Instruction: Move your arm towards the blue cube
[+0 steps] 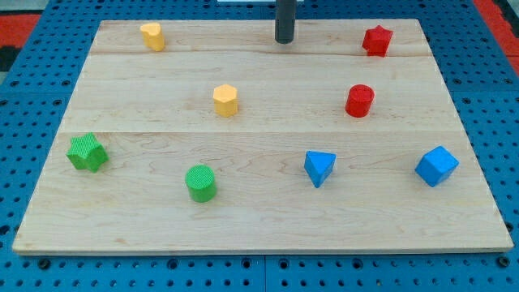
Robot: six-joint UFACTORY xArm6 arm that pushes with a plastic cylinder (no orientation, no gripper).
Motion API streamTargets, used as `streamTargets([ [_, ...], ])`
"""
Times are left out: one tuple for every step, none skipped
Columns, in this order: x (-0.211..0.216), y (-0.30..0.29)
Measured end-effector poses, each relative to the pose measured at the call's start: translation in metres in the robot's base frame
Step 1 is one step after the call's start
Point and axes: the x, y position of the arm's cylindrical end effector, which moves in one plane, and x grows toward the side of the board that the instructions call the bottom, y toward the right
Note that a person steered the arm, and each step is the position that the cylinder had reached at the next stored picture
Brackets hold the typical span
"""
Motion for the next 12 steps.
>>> streamTargets([
  [-0.001,-0.001],
  [0.041,0.012],
  [0.068,0.071],
  [0.082,0.131],
  [0.1,0.138],
  [0.106,0.138],
  [0.117,0.165],
  [0.117,0.222],
  [0.118,0.228],
  [0.12,0.254],
  [0.145,0.273],
  [0.18,0.247],
])
